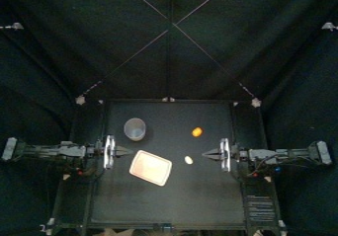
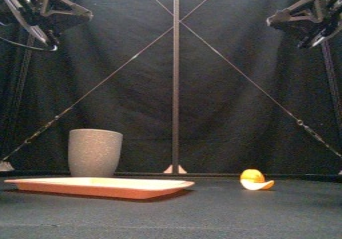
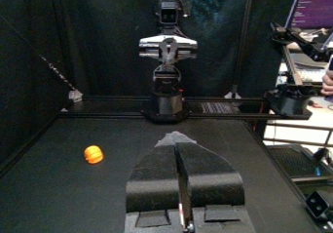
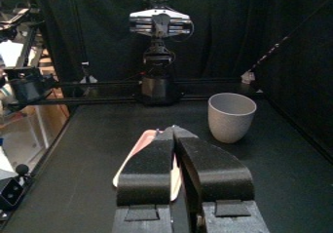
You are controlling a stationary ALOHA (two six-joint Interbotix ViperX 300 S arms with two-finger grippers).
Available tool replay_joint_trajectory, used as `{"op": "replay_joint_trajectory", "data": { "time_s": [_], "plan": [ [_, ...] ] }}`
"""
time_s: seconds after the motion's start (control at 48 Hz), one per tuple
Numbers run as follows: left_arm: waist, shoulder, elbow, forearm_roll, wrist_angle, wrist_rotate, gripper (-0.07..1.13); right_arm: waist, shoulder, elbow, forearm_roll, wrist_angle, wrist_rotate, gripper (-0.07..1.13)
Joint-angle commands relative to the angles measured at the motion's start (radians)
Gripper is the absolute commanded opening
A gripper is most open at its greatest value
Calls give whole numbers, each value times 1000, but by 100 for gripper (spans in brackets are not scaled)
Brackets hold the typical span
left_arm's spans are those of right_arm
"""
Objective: Pick the chip then place it in the grey bowl
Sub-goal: Pick the chip
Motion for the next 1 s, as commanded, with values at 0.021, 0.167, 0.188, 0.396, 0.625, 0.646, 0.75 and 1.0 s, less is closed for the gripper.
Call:
{"op": "replay_joint_trajectory", "data": {
  "time_s": [0.021,0.167,0.188,0.396,0.625,0.646,0.75,1.0],
  "plan": [
    [3,8,-5,-15,-6,-2,3,6,34,-11,26,-5,21,2],
    [2,8,-3,-20,-6,2,4,9,112,14,238,-8,161,3],
    [2,8,-2,-21,-6,2,4,11,129,18,268,-8,186,3],
    [5,8,5,-21,-6,3,4,67,272,55,511,-15,443,3],
    [6,8,9,-21,-5,0,4,129,403,52,630,9,709,15],
    [5,8,11,-21,-6,0,4,130,414,51,635,14,730,18],
    [6,8,18,-20,-5,2,4,130,472,38,660,34,841,37],
    [14,8,38,-20,-11,5,4,126,612,6,661,28,1035,91]
  ]
}}
